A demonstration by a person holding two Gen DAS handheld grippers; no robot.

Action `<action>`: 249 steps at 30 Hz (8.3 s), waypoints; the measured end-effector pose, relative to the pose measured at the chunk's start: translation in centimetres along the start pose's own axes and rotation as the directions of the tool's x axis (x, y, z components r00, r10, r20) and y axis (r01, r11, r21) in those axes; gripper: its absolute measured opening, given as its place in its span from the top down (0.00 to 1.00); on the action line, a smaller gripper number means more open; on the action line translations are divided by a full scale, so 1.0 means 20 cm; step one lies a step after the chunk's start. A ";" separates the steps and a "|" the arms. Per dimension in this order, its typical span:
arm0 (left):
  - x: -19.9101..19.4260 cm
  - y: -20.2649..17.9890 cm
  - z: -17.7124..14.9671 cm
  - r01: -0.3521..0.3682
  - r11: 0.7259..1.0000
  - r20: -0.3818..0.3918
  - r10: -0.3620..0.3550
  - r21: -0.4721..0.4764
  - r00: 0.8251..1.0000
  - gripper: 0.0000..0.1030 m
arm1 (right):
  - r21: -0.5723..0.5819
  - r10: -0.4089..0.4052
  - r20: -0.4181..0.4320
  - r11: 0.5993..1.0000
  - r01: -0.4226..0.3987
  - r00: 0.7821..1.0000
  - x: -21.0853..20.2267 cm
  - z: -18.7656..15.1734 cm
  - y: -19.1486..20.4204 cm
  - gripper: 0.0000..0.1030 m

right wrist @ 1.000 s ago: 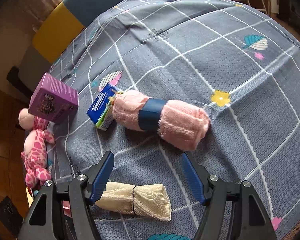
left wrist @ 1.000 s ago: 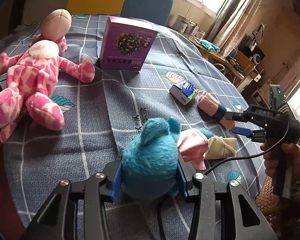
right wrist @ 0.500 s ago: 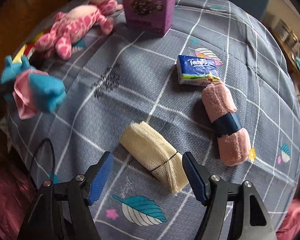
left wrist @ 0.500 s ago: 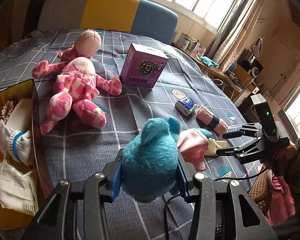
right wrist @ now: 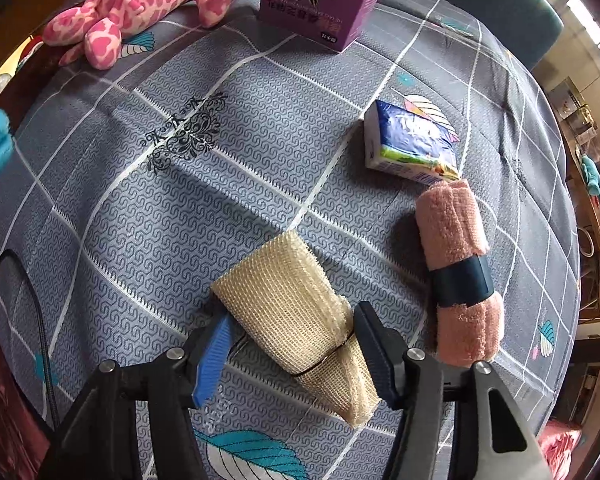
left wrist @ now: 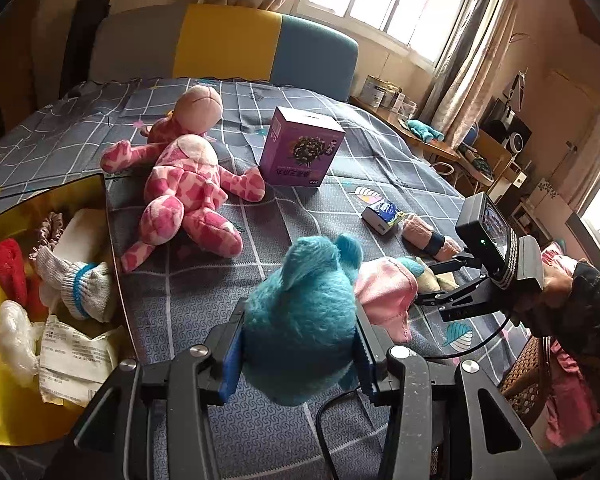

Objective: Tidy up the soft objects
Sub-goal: 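Lower the right gripper onto the beige mesh roll and close it, then carry the teal plush into the gold box and open the left gripper, then carry the beige mesh roll into the gold box and open the right gripper, then withdraw both grippers from the gold box toward the remaining items, then grasp the blue Tempo tissue packet with the left gripper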

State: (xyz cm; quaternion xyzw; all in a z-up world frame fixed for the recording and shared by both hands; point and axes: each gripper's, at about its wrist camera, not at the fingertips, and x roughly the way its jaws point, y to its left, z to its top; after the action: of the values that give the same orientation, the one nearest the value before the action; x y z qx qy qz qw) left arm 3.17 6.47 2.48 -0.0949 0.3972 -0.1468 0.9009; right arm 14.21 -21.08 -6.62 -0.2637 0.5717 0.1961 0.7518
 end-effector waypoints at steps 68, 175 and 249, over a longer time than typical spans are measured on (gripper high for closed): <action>-0.38 1.48 -0.07 -0.382 0.607 -0.082 0.462 -0.697 0.883 0.49 | 0.186 -0.074 0.175 0.982 0.041 0.982 0.02 0.08 0.20 0.63; -0.81 1.10 -0.47 -0.559 0.629 0.042 0.683 -0.541 0.729 0.19 | -0.198 0.553 0.318 0.833 -0.516 0.770 -0.33 0.79 1.73 0.32; 0.55 -0.40 0.36 -0.164 0.936 -0.017 0.178 0.311 0.984 0.19 | 0.906 -0.186 0.331 0.336 -0.257 0.925 -0.14 -0.29 -0.69 0.32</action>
State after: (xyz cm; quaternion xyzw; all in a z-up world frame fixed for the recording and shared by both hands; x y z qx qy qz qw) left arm 14.02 -4.35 2.06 0.0850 0.3961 -0.1302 0.9050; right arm 17.32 -35.47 -2.74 0.2740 0.4285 -0.1060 0.8544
